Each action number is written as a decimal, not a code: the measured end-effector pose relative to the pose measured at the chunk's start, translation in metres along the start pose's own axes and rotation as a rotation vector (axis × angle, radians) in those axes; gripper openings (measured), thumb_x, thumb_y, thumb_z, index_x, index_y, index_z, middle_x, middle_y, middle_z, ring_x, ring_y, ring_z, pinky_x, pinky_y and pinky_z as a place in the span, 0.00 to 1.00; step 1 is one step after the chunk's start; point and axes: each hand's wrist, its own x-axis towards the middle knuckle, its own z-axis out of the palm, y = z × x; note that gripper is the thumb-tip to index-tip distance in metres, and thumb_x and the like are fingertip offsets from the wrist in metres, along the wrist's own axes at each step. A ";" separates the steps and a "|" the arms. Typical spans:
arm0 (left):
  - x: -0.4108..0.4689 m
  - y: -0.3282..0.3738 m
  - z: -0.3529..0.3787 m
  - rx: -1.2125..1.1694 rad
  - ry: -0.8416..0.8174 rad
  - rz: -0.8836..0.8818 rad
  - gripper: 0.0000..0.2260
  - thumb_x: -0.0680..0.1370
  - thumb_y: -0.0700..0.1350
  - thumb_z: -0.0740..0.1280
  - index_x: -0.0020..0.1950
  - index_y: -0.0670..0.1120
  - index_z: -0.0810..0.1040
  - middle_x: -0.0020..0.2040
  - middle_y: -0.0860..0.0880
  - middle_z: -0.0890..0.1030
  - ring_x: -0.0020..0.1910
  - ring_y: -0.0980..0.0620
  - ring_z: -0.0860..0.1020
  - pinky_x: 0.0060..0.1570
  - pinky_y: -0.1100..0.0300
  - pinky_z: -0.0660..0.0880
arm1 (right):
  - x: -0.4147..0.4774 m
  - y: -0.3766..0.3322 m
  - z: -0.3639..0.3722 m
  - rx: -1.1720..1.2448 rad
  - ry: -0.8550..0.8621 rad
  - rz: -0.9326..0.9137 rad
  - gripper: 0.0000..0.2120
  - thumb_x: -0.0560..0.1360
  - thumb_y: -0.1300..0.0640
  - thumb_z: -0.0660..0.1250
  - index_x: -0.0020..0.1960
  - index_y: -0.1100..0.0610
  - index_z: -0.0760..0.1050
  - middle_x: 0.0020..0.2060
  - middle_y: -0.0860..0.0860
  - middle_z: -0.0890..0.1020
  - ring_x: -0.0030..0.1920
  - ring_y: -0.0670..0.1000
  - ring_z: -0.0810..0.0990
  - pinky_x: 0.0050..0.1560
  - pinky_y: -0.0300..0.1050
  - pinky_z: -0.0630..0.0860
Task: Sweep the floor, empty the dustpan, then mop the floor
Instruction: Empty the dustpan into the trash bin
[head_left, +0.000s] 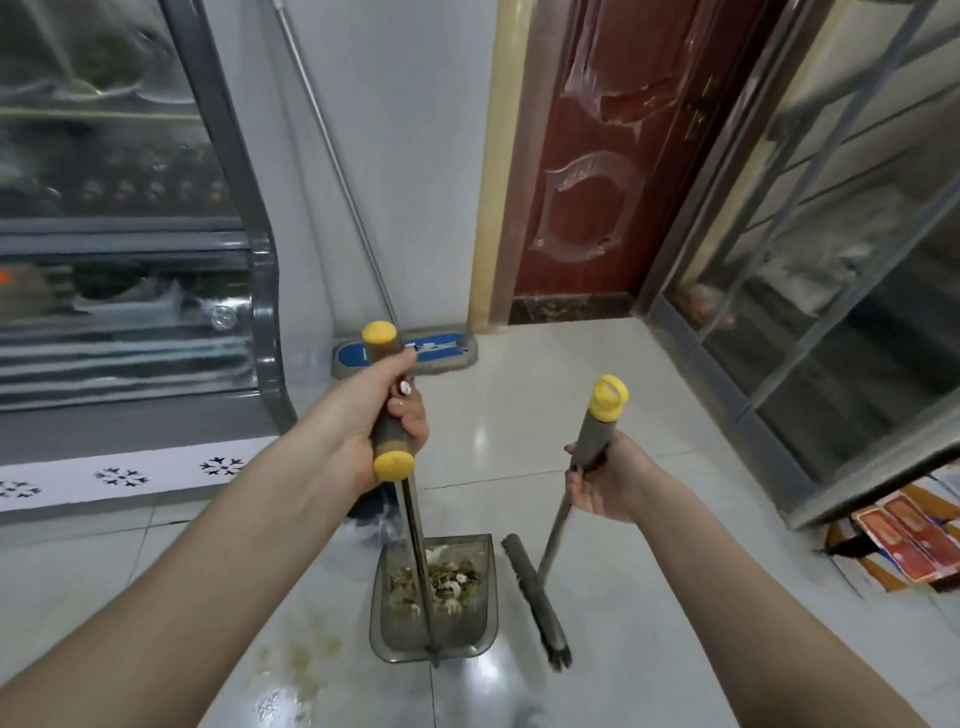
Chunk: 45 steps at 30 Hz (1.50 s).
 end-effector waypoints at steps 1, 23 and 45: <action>0.004 -0.002 0.004 -0.010 0.010 0.014 0.16 0.79 0.47 0.63 0.32 0.47 0.65 0.17 0.53 0.65 0.11 0.61 0.62 0.14 0.75 0.59 | 0.007 -0.009 -0.003 -0.010 0.000 0.009 0.12 0.77 0.51 0.55 0.42 0.58 0.69 0.27 0.55 0.67 0.18 0.51 0.71 0.23 0.38 0.75; 0.016 -0.070 0.063 -0.514 0.194 0.360 0.17 0.78 0.42 0.59 0.28 0.47 0.63 0.17 0.55 0.61 0.12 0.59 0.60 0.13 0.71 0.58 | 0.103 -0.121 -0.041 -0.338 -0.210 0.209 0.12 0.79 0.59 0.52 0.38 0.60 0.67 0.20 0.57 0.70 0.15 0.51 0.71 0.19 0.39 0.74; 0.038 -0.084 -0.038 -0.987 -0.001 0.640 0.24 0.42 0.33 0.79 0.23 0.46 0.66 0.16 0.53 0.62 0.12 0.58 0.62 0.13 0.69 0.61 | 0.117 -0.077 0.018 -0.580 -0.156 0.272 0.13 0.78 0.55 0.54 0.39 0.61 0.69 0.30 0.56 0.66 0.17 0.53 0.72 0.22 0.44 0.76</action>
